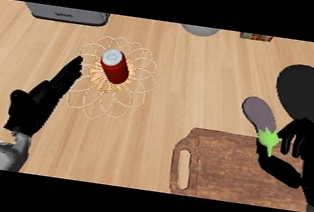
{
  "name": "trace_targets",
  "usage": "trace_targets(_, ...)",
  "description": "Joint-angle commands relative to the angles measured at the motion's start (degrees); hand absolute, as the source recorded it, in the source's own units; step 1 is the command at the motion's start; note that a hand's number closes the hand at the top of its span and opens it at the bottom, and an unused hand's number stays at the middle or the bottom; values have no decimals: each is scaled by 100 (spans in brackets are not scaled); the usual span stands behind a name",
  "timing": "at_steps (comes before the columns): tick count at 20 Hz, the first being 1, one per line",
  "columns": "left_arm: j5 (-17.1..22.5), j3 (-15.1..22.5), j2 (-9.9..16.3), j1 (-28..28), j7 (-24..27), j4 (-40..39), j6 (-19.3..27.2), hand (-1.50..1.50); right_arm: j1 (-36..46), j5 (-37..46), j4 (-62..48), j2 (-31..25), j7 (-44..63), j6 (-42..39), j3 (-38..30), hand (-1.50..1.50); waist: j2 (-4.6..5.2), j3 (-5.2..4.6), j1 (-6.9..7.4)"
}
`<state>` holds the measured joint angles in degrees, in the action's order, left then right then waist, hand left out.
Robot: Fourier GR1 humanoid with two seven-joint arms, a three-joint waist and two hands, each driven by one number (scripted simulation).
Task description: Pick the eggplant from the cutting board and place it in the pan
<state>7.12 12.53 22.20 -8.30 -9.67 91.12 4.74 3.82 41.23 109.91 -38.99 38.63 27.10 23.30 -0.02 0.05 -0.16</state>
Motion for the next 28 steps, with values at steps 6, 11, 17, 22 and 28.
trace_targets(6,-71,-314,-128,-204,353,-563,-413,0,595,-1184,-2385,439,-2120,294,-1136,150,17,-3,33)
trace_targets(11,-271,-110,-295,-340,-226,-92,-145,0,1472,-1469,-4378,349,-3310,515,-1841,150,39,8,122)
trace_targets(17,-328,-186,-452,-358,-202,-144,-213,0,2490,-1473,-6726,759,-4741,878,-2311,150,51,8,170)
trace_targets(22,-257,-340,-228,-216,-405,129,-461,0,2980,-1988,-8097,515,-6090,623,-3011,150,64,14,215)
trace_targets(28,-418,-174,-549,-197,6,-136,-432,0,3666,-2024,-9271,266,-6826,706,-3432,150,116,22,286)
